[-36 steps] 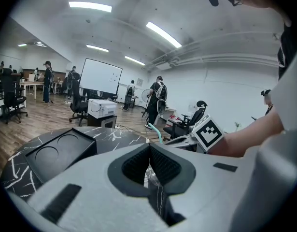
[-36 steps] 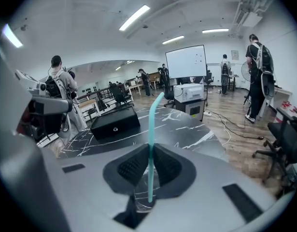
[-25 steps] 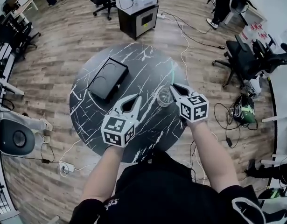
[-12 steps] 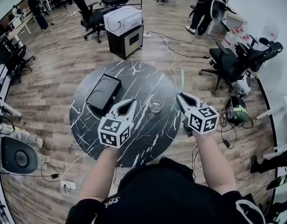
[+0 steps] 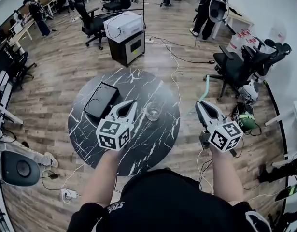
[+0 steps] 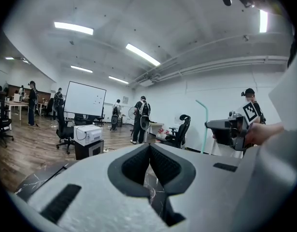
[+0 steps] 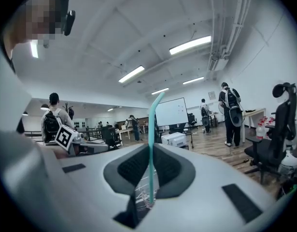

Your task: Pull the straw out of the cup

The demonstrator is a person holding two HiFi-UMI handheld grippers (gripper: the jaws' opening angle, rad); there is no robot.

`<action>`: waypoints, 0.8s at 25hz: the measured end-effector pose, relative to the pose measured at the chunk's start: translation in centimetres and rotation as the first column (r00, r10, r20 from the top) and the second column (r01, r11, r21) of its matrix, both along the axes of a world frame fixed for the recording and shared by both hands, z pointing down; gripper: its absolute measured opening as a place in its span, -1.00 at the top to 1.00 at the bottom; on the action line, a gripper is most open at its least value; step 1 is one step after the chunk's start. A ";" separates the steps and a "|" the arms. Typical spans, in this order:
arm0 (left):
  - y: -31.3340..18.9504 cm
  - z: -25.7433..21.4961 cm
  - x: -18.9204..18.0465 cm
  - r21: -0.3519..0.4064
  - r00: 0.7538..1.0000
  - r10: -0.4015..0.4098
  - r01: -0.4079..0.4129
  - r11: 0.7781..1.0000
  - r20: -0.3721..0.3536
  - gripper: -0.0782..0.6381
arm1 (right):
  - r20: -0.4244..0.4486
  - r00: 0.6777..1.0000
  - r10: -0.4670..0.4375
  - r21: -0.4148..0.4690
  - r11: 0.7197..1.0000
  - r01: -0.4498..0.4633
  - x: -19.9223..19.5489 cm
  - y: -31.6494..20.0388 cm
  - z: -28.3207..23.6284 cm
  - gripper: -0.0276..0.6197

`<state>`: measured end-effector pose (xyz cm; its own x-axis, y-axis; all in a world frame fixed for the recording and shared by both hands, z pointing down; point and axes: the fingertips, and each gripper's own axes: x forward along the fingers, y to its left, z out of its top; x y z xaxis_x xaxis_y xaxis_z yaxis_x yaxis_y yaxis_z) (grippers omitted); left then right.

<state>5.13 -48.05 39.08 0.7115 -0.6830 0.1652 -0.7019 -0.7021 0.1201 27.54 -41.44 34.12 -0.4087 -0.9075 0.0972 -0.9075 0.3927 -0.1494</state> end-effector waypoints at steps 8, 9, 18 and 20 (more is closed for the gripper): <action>1.2 -0.7 1.1 0.023 1.000 -0.023 0.023 0.999 0.011 0.75 | 0.046 0.998 0.049 0.027 0.998 -0.050 5.5 3.6 0.1 0.82; 1.4 -0.7 1.2 0.025 1.000 -0.025 0.025 0.999 0.015 0.75 | 0.051 0.997 0.056 0.027 0.998 -0.057 5.9 3.8 0.2 0.82; 2.2 -0.7 1.4 0.021 0.998 -0.050 0.049 0.999 0.031 0.75 | 0.005 1.000 0.004 0.048 0.999 -0.004 4.2 3.5 -0.2 0.83; 2.3 -0.8 1.4 0.021 0.998 -0.050 0.050 0.999 0.031 0.75 | 0.006 1.000 -0.015 0.049 0.999 0.014 3.6 3.6 -0.2 0.83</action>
